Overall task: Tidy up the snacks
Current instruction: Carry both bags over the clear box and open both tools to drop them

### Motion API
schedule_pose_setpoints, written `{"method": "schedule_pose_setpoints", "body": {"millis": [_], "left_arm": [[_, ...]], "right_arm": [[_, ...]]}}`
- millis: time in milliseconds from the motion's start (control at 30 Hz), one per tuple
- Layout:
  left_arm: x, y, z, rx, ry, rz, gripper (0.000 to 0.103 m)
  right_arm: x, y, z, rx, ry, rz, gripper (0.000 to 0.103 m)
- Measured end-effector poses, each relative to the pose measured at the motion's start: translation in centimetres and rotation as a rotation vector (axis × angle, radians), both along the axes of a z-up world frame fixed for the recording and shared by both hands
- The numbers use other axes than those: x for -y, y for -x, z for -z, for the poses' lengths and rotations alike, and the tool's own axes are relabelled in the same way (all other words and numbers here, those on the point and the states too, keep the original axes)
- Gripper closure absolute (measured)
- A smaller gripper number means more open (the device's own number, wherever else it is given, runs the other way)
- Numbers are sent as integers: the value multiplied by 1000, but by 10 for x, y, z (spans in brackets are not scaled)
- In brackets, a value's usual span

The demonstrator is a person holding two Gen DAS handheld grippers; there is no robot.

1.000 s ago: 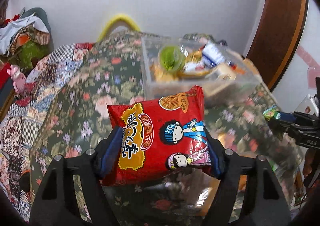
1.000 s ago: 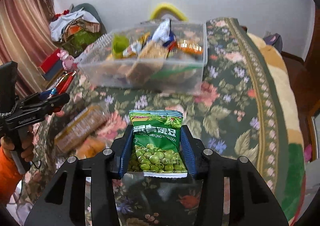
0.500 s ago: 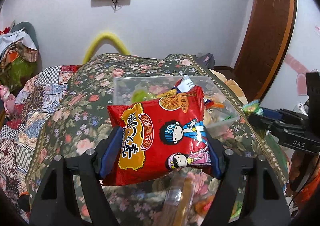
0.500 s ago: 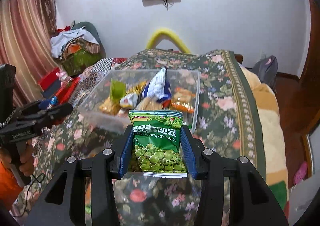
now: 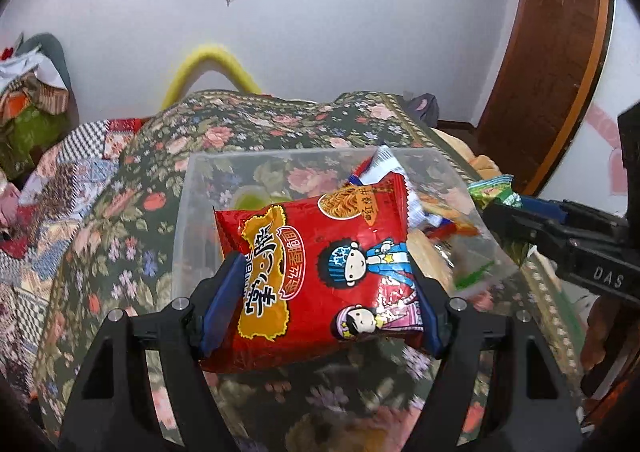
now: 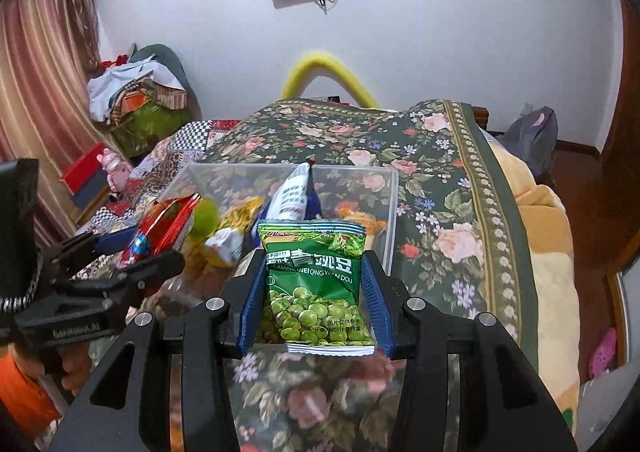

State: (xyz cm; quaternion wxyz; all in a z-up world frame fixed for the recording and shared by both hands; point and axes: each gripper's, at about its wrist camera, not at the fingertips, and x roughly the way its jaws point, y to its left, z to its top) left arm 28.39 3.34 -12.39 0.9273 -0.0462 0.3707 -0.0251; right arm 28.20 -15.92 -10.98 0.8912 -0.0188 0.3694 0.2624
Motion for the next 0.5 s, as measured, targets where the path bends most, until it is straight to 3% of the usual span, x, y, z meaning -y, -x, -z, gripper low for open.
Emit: {"method": "schedule_pose_setpoints", "body": {"millis": [333, 500], "left_arm": [[-27, -36, 24, -69, 73, -59, 28], [-20, -34, 28, -49, 27, -50, 28]], "right_arm": [[-17, -36, 9, -27, 42, 27, 60], [-22, -43, 18, -26, 74, 33, 59]]}}
